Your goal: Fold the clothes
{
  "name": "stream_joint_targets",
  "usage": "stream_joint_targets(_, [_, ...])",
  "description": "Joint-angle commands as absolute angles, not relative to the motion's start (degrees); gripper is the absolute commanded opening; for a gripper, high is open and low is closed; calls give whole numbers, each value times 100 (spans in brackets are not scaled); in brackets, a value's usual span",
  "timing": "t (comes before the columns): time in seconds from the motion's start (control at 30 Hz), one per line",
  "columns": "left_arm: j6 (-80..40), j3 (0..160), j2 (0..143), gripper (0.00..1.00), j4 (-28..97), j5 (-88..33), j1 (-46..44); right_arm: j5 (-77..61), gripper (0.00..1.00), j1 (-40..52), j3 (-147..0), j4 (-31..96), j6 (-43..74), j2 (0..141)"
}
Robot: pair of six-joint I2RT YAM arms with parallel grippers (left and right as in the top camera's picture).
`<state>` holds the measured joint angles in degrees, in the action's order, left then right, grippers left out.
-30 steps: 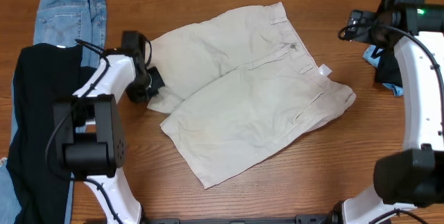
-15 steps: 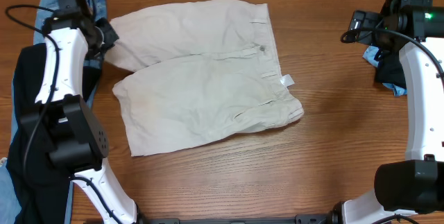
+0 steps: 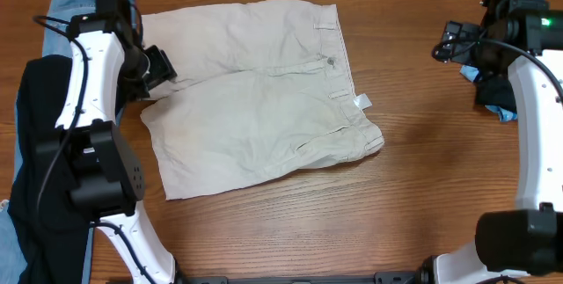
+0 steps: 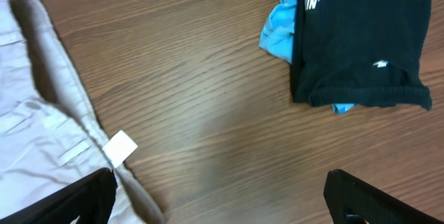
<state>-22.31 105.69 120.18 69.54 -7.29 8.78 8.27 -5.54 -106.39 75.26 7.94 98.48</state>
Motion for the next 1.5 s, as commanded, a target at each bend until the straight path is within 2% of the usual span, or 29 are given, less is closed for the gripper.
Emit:
stream_joint_targets(0.0, [-2128, 10678, 11990, 66, 7227, -797, 781, 517, 100, -576, -10698, 7638, 884, 9321])
stream_joint_targets(0.57, [-1925, 10575, 11990, 64, 8973, -344, 137, -318, 100, -635, -10691, 8801, 1013, 9080])
stream_joint_targets(0.77, [-2047, 10169, 11985, 64, 9087, -344, -377, -692, 100, -1120, -10663, 8748, 1007, 8978])
stream_joint_targets(1.0, [-2191, 9629, 11793, 64, 8967, -344, -834, -1251, 100, -1767, -9946, 8626, 788, 8978])
stream_joint_targets(1.23, [-2329, 9000, 10984, 63, 8860, -294, -1055, -1315, 100, -1765, -8897, 8543, 744, 8818])
stream_joint_targets(1.47, [-2860, 7712, 9220, 65, 8152, -152, -1052, -1507, 100, -1763, -7393, 7432, 749, 7867])
